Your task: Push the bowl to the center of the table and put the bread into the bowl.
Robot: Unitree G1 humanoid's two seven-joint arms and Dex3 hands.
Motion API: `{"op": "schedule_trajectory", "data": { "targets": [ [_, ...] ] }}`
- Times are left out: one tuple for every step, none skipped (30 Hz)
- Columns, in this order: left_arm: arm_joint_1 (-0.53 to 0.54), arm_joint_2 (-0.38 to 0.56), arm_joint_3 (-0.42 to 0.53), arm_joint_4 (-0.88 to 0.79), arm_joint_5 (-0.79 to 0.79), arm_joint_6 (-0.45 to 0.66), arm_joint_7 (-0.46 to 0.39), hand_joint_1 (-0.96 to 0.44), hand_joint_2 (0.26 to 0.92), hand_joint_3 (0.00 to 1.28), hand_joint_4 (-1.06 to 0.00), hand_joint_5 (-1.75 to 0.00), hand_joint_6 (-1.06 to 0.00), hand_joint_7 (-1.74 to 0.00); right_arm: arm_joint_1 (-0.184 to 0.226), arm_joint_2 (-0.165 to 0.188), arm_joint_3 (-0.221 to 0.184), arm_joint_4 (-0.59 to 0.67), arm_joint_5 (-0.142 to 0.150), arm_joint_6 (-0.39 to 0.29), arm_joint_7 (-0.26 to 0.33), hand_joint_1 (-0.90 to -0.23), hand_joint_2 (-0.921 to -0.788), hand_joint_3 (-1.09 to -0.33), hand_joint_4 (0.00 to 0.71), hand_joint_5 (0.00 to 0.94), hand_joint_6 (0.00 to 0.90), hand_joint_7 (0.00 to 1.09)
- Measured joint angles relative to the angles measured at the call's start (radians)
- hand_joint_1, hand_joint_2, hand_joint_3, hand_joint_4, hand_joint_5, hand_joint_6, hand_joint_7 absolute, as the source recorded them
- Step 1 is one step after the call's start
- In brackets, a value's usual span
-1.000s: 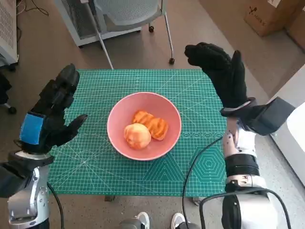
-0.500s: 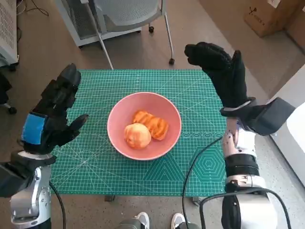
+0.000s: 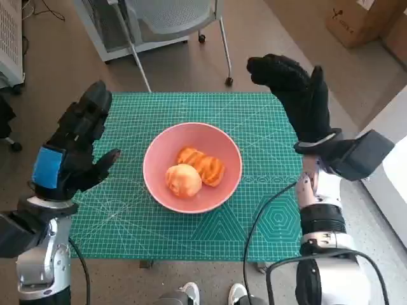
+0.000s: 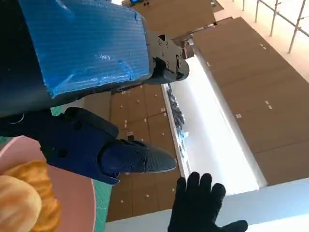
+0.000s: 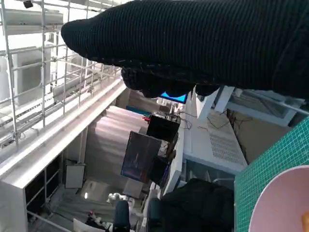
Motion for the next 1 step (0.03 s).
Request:
{"op": "schedule_trajectory", "data": {
  "targets": [
    [-0.006,0.0,-0.001,0.005,0.0,0.0,0.0,-0.61,0.921,0.27,-0.11,-0.01,-0.26,0.0,0.0,0.001,0.0,0.001,0.0,0.0,-0.001,-0.674,-0.921,-0.658,0.216,0.0,0.345,0.0]
  ]
}}
